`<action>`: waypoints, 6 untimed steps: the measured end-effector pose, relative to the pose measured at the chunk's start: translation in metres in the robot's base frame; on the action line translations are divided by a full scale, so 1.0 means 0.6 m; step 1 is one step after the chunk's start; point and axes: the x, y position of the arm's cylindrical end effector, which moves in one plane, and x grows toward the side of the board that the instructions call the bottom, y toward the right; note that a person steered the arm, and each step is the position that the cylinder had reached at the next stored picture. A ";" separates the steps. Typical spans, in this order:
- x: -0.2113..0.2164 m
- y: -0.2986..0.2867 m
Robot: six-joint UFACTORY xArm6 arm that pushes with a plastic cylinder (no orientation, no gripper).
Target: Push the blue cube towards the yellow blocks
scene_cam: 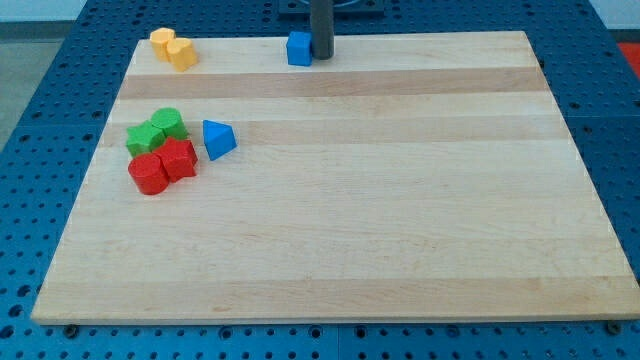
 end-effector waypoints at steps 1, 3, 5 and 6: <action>-0.007 -0.021; -0.007 -0.103; -0.012 -0.168; -0.012 -0.193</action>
